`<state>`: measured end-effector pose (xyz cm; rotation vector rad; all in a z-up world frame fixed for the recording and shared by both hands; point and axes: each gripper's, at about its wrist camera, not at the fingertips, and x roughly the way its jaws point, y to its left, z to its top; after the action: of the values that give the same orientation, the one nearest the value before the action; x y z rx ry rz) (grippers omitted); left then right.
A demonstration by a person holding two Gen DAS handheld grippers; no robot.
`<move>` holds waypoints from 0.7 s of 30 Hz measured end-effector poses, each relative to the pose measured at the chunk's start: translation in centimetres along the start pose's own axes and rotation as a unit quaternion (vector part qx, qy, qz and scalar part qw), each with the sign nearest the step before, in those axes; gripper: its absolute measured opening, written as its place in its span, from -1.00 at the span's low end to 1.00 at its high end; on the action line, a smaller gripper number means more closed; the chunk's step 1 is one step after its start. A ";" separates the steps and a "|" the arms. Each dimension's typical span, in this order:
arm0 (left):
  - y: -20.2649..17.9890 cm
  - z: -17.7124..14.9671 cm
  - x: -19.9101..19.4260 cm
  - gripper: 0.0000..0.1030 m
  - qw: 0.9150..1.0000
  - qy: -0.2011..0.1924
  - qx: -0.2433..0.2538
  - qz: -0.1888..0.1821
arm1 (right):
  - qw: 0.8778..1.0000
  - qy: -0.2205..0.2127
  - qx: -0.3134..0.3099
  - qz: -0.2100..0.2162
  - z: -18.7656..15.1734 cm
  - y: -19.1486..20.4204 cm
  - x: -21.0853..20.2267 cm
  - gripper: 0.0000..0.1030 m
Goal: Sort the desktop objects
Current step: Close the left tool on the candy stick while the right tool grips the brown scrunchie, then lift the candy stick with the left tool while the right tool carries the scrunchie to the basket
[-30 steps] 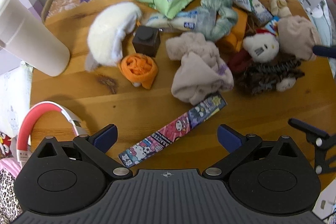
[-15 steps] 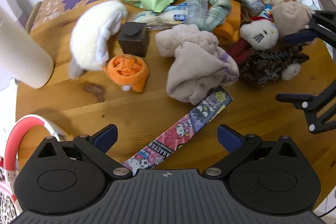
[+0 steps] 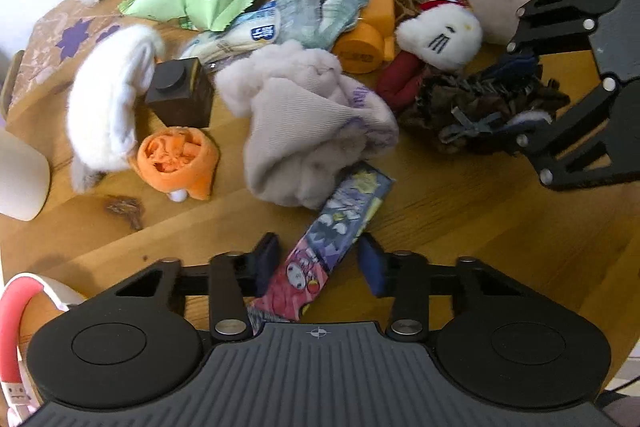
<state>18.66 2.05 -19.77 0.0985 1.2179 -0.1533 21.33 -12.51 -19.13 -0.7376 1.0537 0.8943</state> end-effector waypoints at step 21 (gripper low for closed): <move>-2.2 0.1 -5.4 -0.56 0.999 -0.032 0.000 -0.008 | 0.994 -0.065 0.079 -0.042 -2.7 -0.7 -7.5 -0.38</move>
<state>16.58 0.18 -14.67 0.0820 1.1542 -0.1693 19.13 -17.04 -12.92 -0.5799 0.9589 0.7671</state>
